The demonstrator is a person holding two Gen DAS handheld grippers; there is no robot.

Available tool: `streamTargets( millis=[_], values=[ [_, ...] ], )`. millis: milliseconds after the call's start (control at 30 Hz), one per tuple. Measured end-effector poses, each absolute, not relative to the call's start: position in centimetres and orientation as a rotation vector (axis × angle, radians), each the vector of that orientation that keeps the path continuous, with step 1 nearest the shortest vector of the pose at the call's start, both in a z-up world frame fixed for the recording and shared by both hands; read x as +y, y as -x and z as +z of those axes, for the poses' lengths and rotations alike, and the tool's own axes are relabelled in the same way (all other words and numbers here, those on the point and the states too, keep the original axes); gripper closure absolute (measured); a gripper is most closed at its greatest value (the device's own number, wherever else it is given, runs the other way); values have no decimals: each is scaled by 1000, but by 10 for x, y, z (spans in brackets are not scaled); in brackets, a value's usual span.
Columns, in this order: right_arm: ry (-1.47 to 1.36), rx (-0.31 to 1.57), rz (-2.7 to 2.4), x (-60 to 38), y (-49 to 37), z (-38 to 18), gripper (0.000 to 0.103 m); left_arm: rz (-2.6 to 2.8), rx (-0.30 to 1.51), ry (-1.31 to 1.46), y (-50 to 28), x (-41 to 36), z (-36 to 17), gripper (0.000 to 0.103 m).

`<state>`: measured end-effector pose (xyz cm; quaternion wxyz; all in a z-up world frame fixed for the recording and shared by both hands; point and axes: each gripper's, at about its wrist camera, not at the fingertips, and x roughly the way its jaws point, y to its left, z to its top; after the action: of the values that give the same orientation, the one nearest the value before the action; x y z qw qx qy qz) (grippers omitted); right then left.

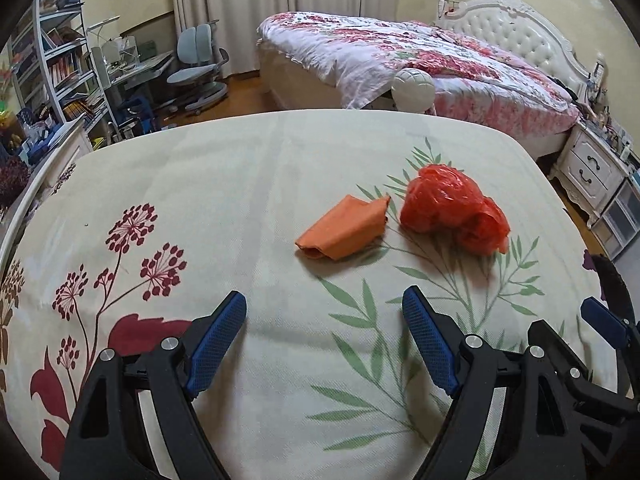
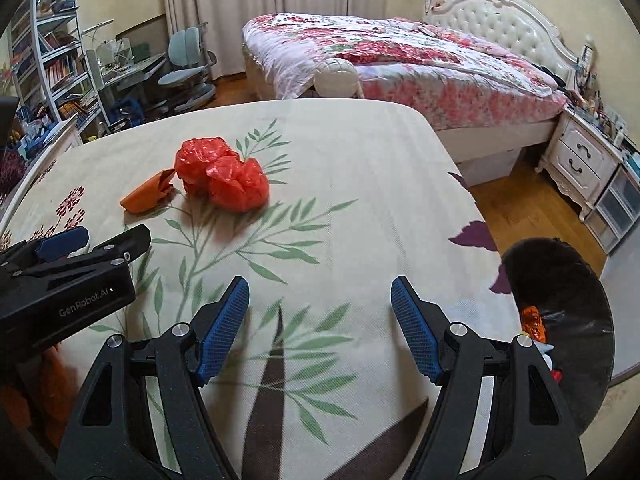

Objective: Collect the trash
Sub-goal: 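Move back to the bed and grasp the red plastic bag with the right tool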

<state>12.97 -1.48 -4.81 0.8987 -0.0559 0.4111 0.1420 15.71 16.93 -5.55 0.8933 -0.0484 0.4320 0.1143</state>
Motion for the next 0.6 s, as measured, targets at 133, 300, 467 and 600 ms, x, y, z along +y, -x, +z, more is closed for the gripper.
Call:
streamTargets(
  millis=[133,300,467,600],
  values=[
    [131,866,322,8,-138,-49,31,252,886,105,-152,182,-56,23],
    [152,864,339,34,-153,-48,31,286,878,116,-150,202,-56,23],
    [166,872,356,53,-168,-49,31,304,875,125,-144,217,-55,23],
    [186,868,364,67,-178,-49,31,331,861,122,-139,229,-54,23]
  ],
)
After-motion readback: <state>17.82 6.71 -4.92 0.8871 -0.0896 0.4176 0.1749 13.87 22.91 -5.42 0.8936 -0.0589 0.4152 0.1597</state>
